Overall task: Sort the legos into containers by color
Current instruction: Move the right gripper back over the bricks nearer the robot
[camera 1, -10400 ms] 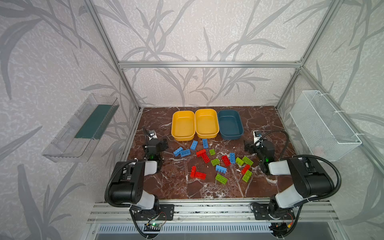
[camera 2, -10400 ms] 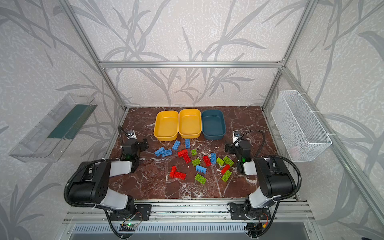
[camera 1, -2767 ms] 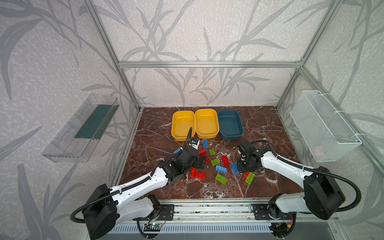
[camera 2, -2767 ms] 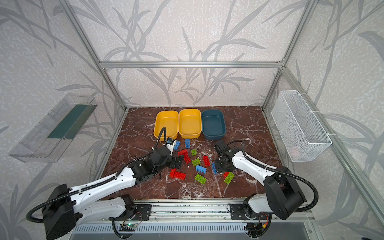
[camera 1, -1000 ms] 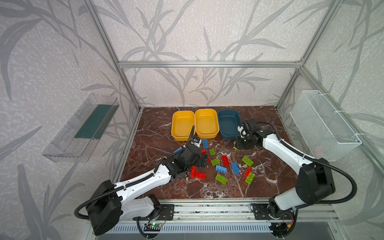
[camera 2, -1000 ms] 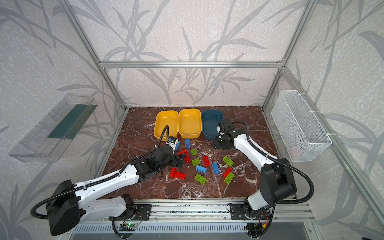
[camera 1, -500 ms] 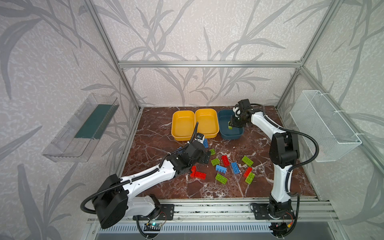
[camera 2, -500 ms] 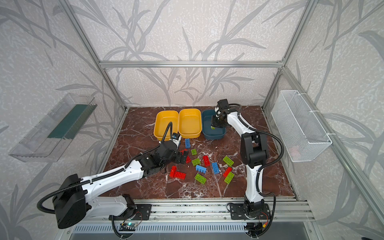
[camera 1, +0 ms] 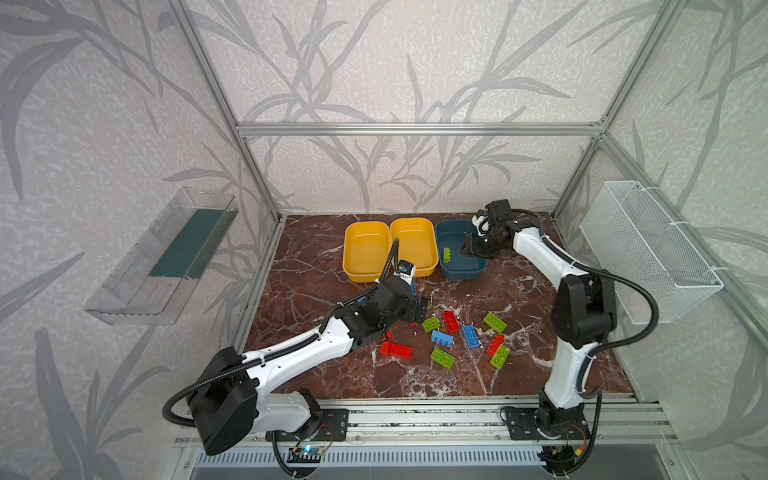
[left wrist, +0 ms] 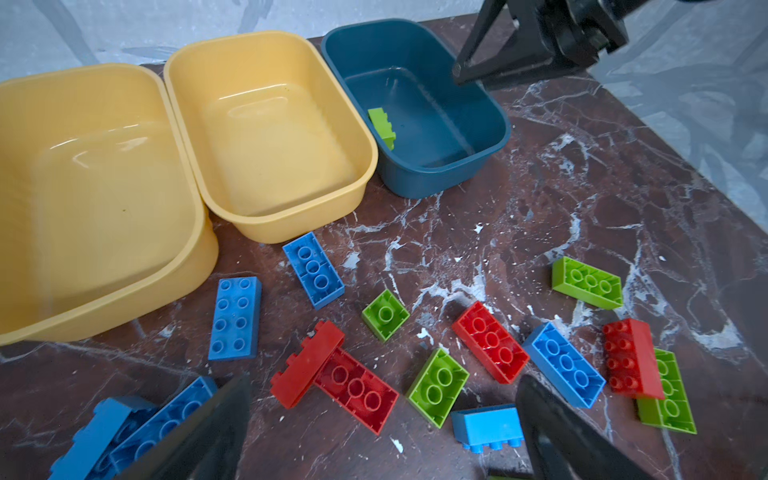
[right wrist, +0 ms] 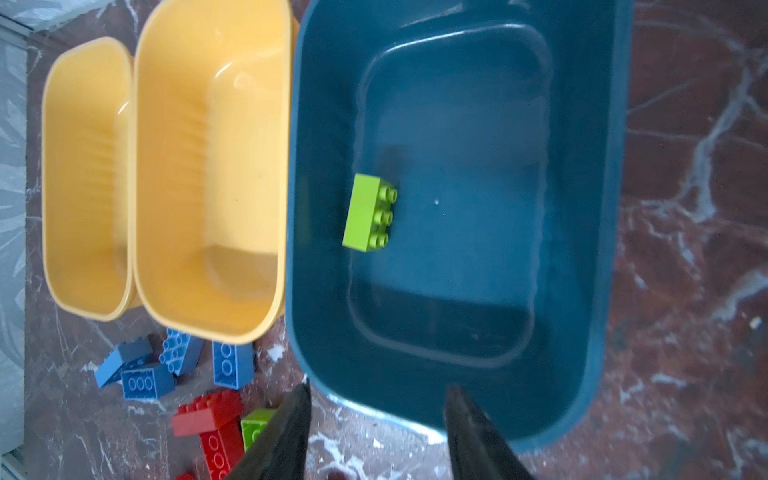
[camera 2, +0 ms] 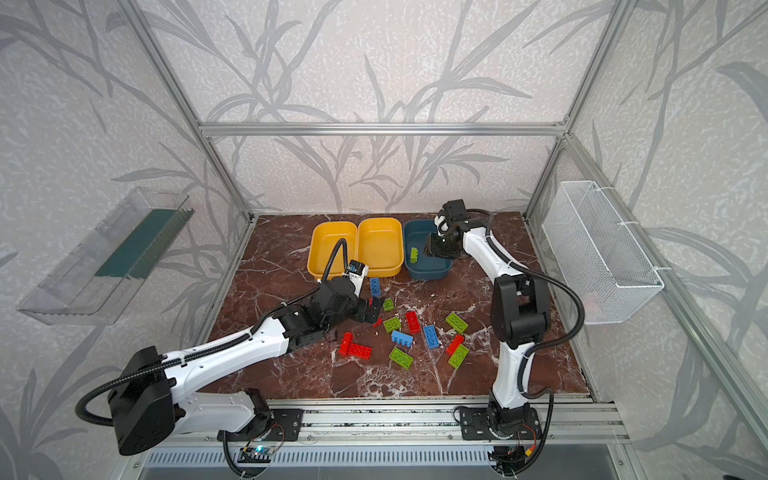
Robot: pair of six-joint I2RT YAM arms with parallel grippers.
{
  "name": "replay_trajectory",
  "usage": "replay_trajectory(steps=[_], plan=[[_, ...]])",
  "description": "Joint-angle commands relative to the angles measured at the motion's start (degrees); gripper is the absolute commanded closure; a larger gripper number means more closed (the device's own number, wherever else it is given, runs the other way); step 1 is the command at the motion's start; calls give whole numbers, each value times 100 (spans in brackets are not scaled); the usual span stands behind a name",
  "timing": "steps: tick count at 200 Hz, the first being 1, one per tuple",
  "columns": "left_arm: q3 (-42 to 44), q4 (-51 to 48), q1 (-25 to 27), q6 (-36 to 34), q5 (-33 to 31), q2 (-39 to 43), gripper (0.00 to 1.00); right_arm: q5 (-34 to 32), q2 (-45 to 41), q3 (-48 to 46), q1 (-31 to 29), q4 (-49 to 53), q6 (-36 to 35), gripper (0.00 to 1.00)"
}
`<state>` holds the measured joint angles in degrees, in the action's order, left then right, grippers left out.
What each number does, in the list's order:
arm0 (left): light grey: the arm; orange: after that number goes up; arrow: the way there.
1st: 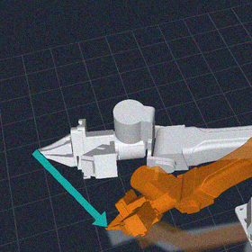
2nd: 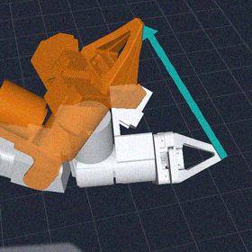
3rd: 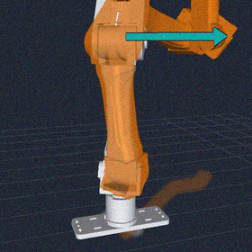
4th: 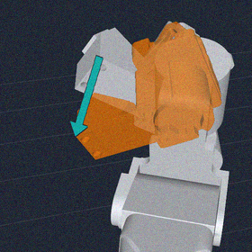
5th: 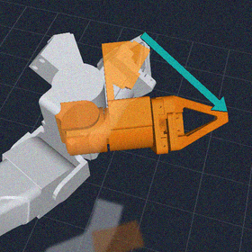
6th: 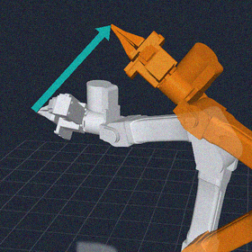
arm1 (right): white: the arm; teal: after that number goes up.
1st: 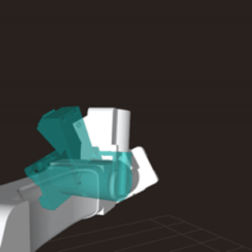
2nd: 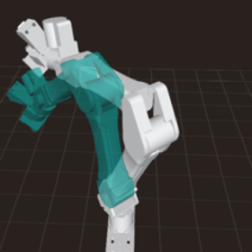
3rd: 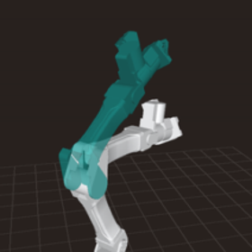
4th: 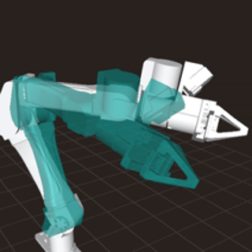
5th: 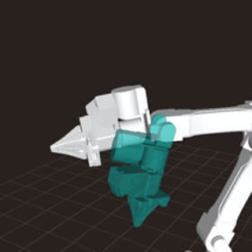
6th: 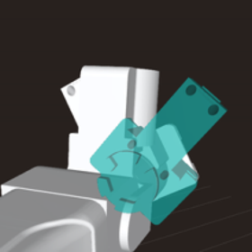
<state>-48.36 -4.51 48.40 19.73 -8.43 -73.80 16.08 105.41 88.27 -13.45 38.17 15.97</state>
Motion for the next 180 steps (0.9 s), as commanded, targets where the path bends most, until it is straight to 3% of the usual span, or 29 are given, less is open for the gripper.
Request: replay_trajectory(steps=[1,42,78,180], plan=[[57,241,80,178,452,162,1,-317,-970,-833,-129,288,-91,45],[231,159,506,263,465,458,1,-672,-2430,-2480,-175,628,124,42],[437,25,835,342,261,726,1,-915,-3376,-3452,-177,685,430,32],[749,58,1026,453,34,1030,1,-1045,-4110,-4125,-237,1016,687,28]])
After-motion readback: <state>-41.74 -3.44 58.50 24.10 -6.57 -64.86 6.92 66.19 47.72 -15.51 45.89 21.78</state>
